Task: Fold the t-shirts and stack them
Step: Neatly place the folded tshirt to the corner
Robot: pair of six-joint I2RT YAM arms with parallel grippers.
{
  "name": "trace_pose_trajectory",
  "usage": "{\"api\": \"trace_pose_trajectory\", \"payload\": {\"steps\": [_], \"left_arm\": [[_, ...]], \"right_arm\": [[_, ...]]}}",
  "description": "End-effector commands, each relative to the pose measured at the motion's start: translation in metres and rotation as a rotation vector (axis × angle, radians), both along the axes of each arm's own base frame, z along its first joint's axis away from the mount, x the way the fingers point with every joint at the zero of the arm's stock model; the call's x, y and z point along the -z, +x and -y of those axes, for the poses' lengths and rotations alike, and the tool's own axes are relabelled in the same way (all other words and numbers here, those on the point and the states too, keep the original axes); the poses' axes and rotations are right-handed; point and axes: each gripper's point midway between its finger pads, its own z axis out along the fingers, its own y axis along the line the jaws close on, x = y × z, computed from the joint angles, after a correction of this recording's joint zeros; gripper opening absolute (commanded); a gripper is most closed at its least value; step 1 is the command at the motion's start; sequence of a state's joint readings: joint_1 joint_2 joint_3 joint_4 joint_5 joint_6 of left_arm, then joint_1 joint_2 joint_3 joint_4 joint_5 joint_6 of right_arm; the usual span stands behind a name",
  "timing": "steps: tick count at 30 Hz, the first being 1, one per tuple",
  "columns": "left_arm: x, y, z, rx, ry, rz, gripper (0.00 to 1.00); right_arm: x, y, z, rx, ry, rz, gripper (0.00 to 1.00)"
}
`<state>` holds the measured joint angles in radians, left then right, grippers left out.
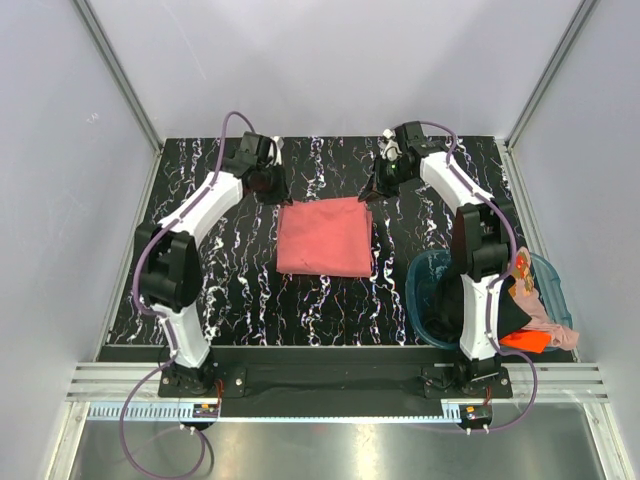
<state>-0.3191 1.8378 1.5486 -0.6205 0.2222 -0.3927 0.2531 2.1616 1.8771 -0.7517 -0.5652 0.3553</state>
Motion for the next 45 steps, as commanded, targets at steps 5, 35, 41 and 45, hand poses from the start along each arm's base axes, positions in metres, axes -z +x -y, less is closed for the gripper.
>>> {"api": "trace_pose_trajectory", "payload": {"steps": [5,35,41,45], "left_arm": [[0.017,0.053,-0.004,0.001,0.062,0.027,0.02],[0.063,0.058,0.013,-0.013,-0.186,-0.053,0.20],[0.108,0.067,-0.022,-0.039,-0.065,-0.086,0.16],[0.063,0.041,-0.018,-0.002,-0.044,-0.035,0.23]], "right_arm": [[0.014,0.015,0.000,0.013,-0.035,0.001,0.00],[0.049,0.029,-0.020,0.058,0.059,-0.046,0.01],[0.079,0.037,0.027,0.058,-0.021,-0.027,0.01],[0.047,0.018,0.023,-0.044,-0.168,0.021,0.03]]}}
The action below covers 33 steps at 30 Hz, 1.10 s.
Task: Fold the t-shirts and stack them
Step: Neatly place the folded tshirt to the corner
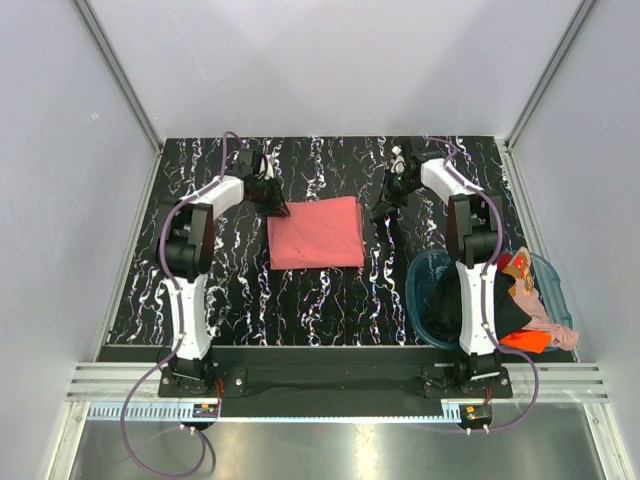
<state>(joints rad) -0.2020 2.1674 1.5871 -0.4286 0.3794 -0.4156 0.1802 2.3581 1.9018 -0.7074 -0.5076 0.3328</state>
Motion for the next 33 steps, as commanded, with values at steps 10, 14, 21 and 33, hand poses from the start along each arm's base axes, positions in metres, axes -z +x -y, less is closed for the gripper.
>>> {"api": "trace_pose_trajectory", "payload": {"steps": [10,14,21,33], "left_arm": [[-0.121,-0.091,0.036,0.090,-0.100,0.134,0.48],[-0.080,-0.108,0.044,0.052,-0.197,0.015,0.32],[0.019,-0.150,0.010,-0.079,-0.172,-0.174,0.14],[-0.049,-0.170,-0.012,-0.041,-0.084,-0.041,0.28]], "right_arm": [[-0.123,-0.085,-0.113,-0.270,0.163,0.112,0.07],[-0.108,-0.104,-0.149,-0.311,0.334,0.008,0.07],[-0.032,-0.130,-0.124,-0.297,0.328,-0.111,0.06],[-0.054,-0.132,-0.077,-0.237,0.214,-0.049,0.06]]}}
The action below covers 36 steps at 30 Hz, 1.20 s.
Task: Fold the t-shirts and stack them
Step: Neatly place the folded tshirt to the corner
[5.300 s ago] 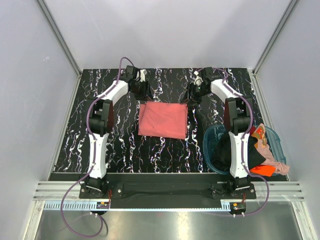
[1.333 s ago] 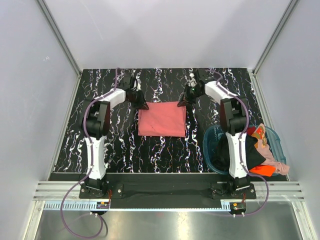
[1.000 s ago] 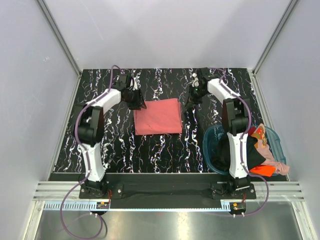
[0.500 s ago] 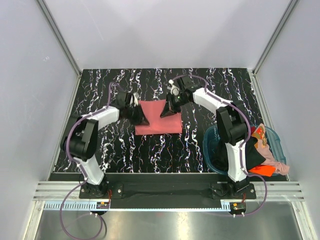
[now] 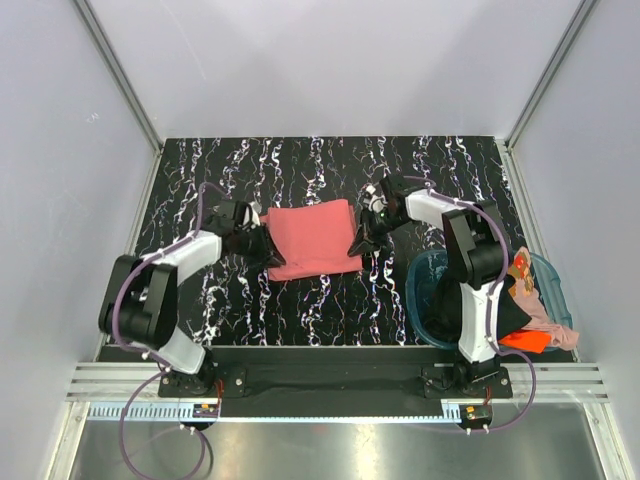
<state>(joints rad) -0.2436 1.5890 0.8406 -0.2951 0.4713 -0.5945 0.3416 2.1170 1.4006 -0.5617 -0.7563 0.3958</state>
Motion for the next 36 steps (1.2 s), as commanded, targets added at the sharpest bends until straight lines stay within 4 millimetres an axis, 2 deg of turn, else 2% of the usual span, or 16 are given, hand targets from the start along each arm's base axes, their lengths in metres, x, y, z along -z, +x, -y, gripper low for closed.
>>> {"api": "trace_pose_trajectory", "payload": {"steps": [1,2,4,8,12,16,19,22,24,25,26,28,30,31,33,36], "left_arm": [[-0.040,0.012,-0.010,0.004,0.054,0.113,0.31],[-0.047,0.018,-0.009,0.002,0.054,0.133,0.33],[-0.038,0.021,-0.007,-0.002,0.048,0.098,0.33],[-0.013,0.019,0.008,-0.028,-0.061,0.042,0.31],[0.039,-0.016,-0.009,-0.097,-0.001,-0.095,0.28],[0.054,-0.032,-0.024,-0.085,0.081,-0.132,0.30],[0.039,-0.035,-0.025,-0.046,0.107,-0.113,0.37],[0.008,-0.027,-0.025,-0.019,0.128,-0.053,0.43],[-0.015,-0.023,-0.021,-0.021,0.099,-0.012,0.45],[-0.024,-0.024,-0.018,-0.018,0.086,-0.003,0.46],[-0.039,-0.020,-0.014,-0.017,0.070,0.026,0.46],[-0.064,-0.029,-0.005,0.014,0.082,0.062,0.47],[-0.095,-0.027,0.001,0.021,0.106,0.148,0.47],[-0.103,-0.039,0.007,0.048,0.118,0.154,0.47],[-0.123,-0.050,0.011,0.038,0.101,0.199,0.47],[-0.126,-0.067,0.006,-0.004,0.075,0.194,0.48]], "right_arm": [[-0.058,0.014,-0.009,-0.014,0.060,0.150,0.06],[-0.061,0.016,-0.013,-0.014,0.083,0.158,0.06],[-0.060,0.013,-0.019,-0.011,0.114,0.127,0.07],[-0.030,-0.002,-0.016,-0.023,0.105,0.048,0.06],[0.001,-0.019,0.003,-0.015,0.001,0.020,0.06],[0.006,-0.020,0.022,0.017,-0.092,0.048,0.07],[-0.026,-0.001,0.020,0.019,-0.101,0.137,0.17],[-0.063,0.025,0.020,0.032,-0.108,0.256,0.32],[-0.072,0.040,0.021,0.026,-0.131,0.319,0.42],[-0.075,0.053,0.020,0.021,-0.136,0.351,0.62],[-0.076,0.060,0.018,0.012,-0.140,0.369,0.74],[-0.083,0.078,0.015,-0.044,-0.130,0.434,0.97],[-0.063,0.090,0.016,-0.086,-0.166,0.447,1.00],[-0.067,0.102,0.015,-0.084,-0.166,0.476,1.00],[-0.052,0.109,0.009,-0.111,-0.156,0.481,1.00],[-0.046,0.126,0.002,-0.117,-0.125,0.536,1.00]]}}
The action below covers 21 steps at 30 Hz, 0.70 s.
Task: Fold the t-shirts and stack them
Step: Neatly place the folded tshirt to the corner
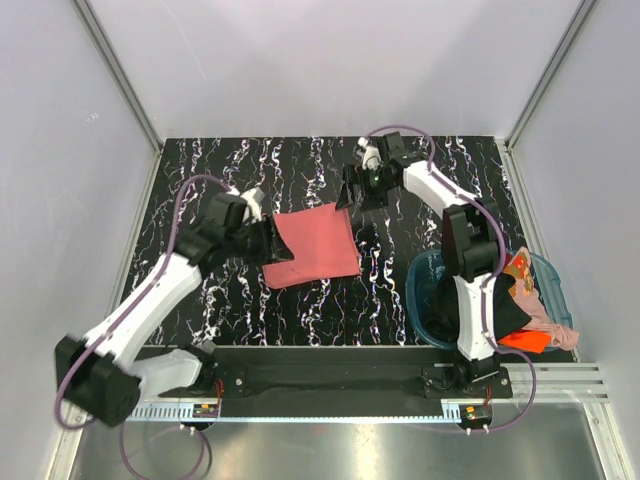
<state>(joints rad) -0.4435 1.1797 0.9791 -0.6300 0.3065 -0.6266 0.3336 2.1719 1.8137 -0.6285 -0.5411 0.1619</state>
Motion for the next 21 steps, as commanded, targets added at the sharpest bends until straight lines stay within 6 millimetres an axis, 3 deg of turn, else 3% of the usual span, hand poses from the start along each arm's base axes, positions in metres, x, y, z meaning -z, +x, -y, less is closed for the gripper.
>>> {"api": "trace_pose_trajectory", "payload": {"steps": [1,6,10,21], "left_arm": [[-0.010,-0.025,-0.022,-0.095,0.011,-0.009,0.48],[-0.015,-0.049,-0.041,-0.135,0.034,0.000,0.50],[-0.022,-0.056,-0.051,-0.159,0.050,0.017,0.51],[-0.022,-0.060,-0.051,-0.161,0.040,0.009,0.55]], "right_arm": [[0.023,0.017,-0.001,-0.049,-0.015,0.049,1.00],[0.038,0.021,-0.004,-0.112,-0.017,0.058,0.98],[0.053,0.017,-0.012,-0.129,0.025,0.002,0.94],[0.082,-0.013,-0.032,-0.114,0.095,-0.156,0.79]]}}
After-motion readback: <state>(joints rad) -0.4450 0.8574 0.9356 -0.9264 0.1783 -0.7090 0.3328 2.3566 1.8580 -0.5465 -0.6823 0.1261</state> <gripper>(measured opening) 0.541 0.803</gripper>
